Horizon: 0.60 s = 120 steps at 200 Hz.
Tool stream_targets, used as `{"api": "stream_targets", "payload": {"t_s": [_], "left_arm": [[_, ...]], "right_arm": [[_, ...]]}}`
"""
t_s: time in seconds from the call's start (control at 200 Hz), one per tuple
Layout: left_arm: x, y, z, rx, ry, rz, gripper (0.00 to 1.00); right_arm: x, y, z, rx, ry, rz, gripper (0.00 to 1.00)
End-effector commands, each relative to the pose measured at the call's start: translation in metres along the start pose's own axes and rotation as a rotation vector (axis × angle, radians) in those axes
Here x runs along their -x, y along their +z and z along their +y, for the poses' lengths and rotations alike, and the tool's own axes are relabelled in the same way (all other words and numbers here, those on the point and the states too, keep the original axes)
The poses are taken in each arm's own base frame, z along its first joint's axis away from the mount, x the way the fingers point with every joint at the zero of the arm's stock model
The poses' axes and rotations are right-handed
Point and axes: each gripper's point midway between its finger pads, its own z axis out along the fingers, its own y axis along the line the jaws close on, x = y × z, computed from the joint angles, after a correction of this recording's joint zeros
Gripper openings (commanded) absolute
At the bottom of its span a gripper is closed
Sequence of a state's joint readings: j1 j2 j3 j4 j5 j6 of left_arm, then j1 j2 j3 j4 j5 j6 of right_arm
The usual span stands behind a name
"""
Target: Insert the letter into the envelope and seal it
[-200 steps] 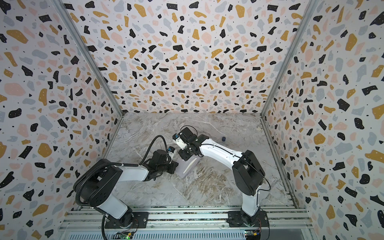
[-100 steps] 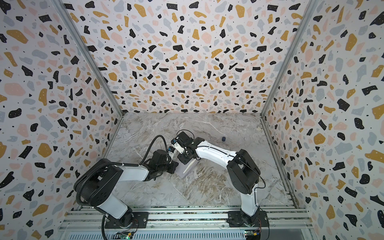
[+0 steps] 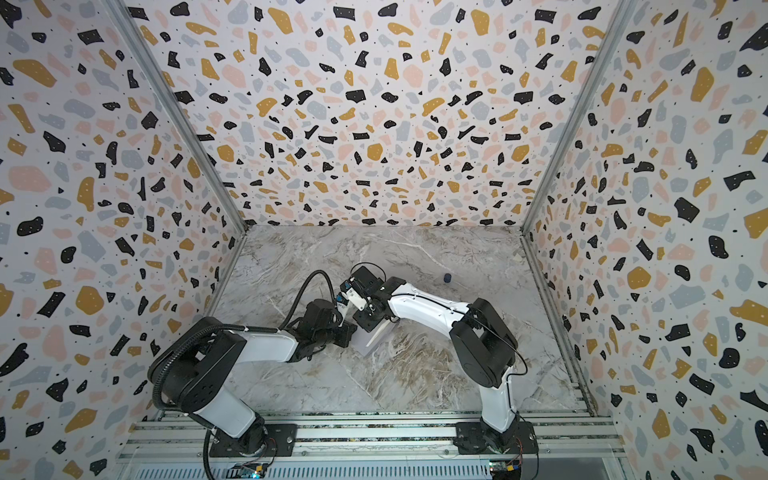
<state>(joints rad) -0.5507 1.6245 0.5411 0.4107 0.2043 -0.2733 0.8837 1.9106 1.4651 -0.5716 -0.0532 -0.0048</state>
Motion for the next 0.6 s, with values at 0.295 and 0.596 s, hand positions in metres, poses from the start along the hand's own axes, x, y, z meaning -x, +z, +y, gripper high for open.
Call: {"api": "stream_targets", "payload": {"t_s": [0.295, 0.596], "left_arm": [[-0.028, 0.004, 0.013, 0.042, -0.015, 0.082, 0.00], [-0.029, 0.005, 0.014, 0.047, -0.013, 0.086, 0.00]], "right_arm": [[-0.011, 0.009, -0.004, -0.031, 0.006, 0.045, 0.00], [-0.008, 0.004, -0.018, -0.060, 0.035, 0.033, 0.00]]}}
